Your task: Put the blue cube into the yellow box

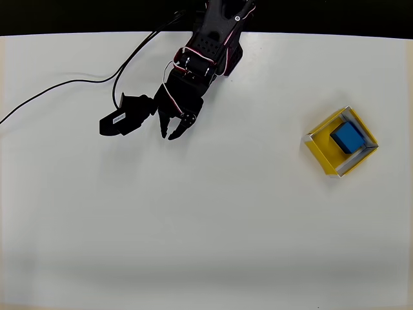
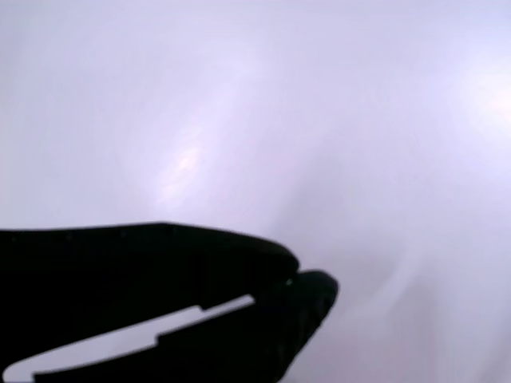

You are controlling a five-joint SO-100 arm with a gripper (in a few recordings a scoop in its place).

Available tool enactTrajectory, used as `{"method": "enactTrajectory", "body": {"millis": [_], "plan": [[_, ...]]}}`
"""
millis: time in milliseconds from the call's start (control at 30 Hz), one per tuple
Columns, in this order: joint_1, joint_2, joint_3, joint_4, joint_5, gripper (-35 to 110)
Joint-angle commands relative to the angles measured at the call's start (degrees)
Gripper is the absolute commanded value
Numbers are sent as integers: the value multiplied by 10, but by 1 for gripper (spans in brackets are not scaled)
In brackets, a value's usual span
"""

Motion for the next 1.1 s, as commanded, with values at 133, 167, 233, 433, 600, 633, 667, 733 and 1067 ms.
{"method": "enactTrajectory", "body": {"millis": [133, 167, 233, 433, 600, 633, 667, 733, 1067], "plan": [[-132, 69, 15, 193, 39, 0], [-144, 77, 15, 224, 36, 0], [-163, 86, 15, 279, 25, 0], [-186, 94, 15, 283, 27, 1], [-175, 95, 15, 284, 18, 1], [-175, 95, 15, 284, 18, 1], [-174, 95, 15, 284, 18, 1], [-172, 93, 15, 284, 18, 1], [-172, 92, 15, 284, 18, 1]]}}
